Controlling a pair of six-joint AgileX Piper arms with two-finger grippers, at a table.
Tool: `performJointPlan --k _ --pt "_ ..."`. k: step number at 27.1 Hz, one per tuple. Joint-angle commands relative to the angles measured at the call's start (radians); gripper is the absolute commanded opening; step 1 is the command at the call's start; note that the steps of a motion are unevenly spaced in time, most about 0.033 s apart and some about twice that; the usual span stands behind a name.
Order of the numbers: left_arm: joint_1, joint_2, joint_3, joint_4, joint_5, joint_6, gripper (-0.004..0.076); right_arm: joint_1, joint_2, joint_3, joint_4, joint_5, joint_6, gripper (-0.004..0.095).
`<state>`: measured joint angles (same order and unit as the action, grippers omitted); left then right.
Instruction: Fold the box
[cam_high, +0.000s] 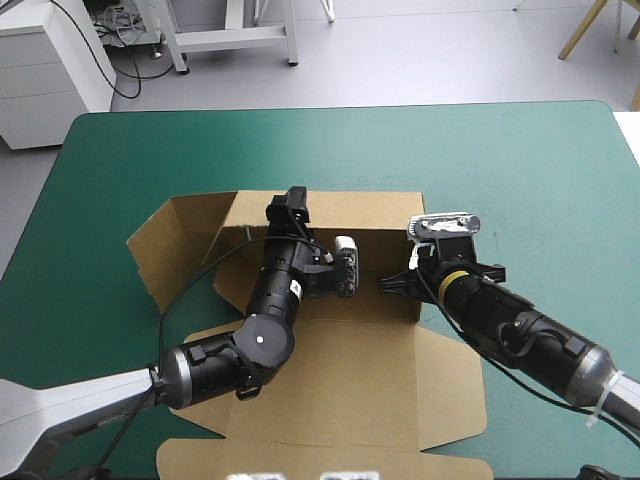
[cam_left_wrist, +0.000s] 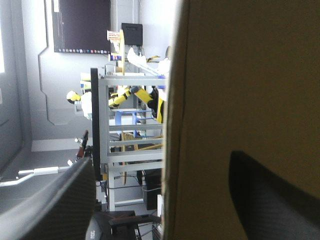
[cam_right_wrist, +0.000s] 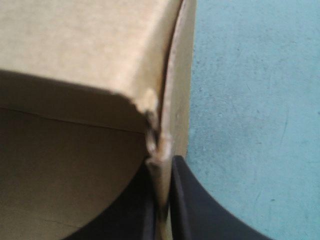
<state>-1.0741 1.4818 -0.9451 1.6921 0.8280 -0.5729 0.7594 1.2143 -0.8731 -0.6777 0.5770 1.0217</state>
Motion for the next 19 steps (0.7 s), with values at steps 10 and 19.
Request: performJointPlan --k 10,19 --pt "-0.122 -0.041 -0.056 0.050 0.088 0.066 0.0535 -0.429 0.174 -0.454 0.744 0.298 -0.836 -0.0019" --pt "-0.122 -0.041 -0.056 0.047 0.092 0.081 0.0498 -0.508 0.440 -0.742 0.768 0.594 -0.977 -0.0019"
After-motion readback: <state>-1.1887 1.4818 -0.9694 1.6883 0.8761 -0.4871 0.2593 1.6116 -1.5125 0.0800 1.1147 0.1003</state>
